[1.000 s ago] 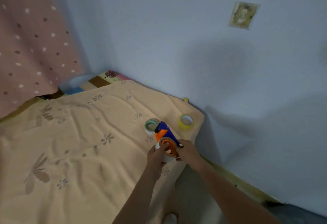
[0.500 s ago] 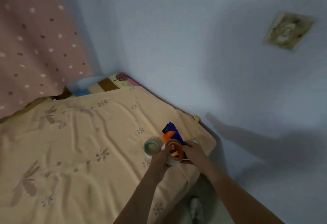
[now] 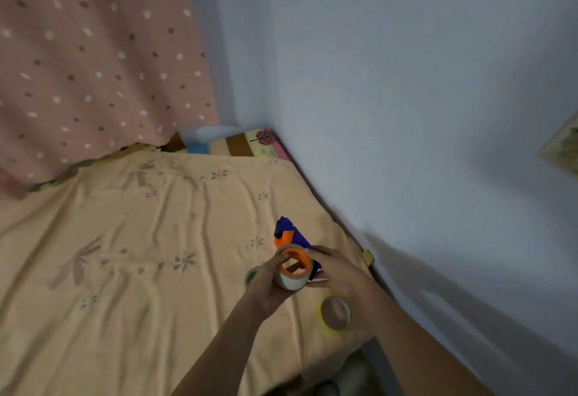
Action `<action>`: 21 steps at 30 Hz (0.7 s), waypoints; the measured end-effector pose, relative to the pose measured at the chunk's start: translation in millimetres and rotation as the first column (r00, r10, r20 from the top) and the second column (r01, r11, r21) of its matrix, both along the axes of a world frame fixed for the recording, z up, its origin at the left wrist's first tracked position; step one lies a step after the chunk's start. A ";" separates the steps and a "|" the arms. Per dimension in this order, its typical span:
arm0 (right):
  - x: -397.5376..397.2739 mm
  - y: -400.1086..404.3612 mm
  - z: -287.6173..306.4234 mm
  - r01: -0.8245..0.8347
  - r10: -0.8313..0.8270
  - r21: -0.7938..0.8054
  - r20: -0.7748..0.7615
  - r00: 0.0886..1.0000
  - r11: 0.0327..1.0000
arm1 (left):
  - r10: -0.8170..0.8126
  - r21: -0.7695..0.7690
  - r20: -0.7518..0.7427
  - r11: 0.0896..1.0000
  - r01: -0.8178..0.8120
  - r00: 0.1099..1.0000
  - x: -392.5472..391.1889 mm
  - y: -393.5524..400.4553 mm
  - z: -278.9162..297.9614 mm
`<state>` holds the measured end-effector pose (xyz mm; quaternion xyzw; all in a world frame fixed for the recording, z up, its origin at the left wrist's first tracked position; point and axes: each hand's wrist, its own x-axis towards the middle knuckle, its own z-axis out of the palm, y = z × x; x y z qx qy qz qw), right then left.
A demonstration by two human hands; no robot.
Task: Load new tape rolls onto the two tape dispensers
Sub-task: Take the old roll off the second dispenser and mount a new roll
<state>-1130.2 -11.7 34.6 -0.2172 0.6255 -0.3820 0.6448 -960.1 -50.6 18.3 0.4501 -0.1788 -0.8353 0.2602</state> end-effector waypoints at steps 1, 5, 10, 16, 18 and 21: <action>-1.3 -3.5 -0.9 -0.021 0.021 0.006 0.007 1.000 1.000 | 0.014 0.002 -0.009 1.000 -0.014 1.000 -0.8 -1.6 0.4; -6.6 -19.8 -3.6 -0.053 0.053 0.003 0.017 0.998 0.999 | 0.072 0.007 -0.075 0.997 -0.071 0.995 -1.9 -9.1 0.4; -13.5 -41.9 0.0 -0.071 0.065 -0.033 -0.163 0.984 0.997 | 0.068 0.001 -0.118 0.998 -0.068 0.991 6.3 -19.6 -11.0; -7.2 -56.6 7.6 -0.386 0.175 -0.045 -0.838 0.516 0.921 | 0.066 -0.046 -0.133 0.996 -0.073 0.989 4.3 -32.9 -9.5; 7.1 -50.6 16.3 -0.517 0.152 -0.118 -0.880 0.450 0.848 | 0.084 -0.044 -0.118 0.995 -0.090 0.989 5.6 -37.6 -8.2; 27.4 -44.0 21.6 -0.632 0.303 -0.032 -0.858 0.414 0.775 | 0.073 -0.053 -0.122 0.995 -0.080 0.990 6.2 -40.8 -6.4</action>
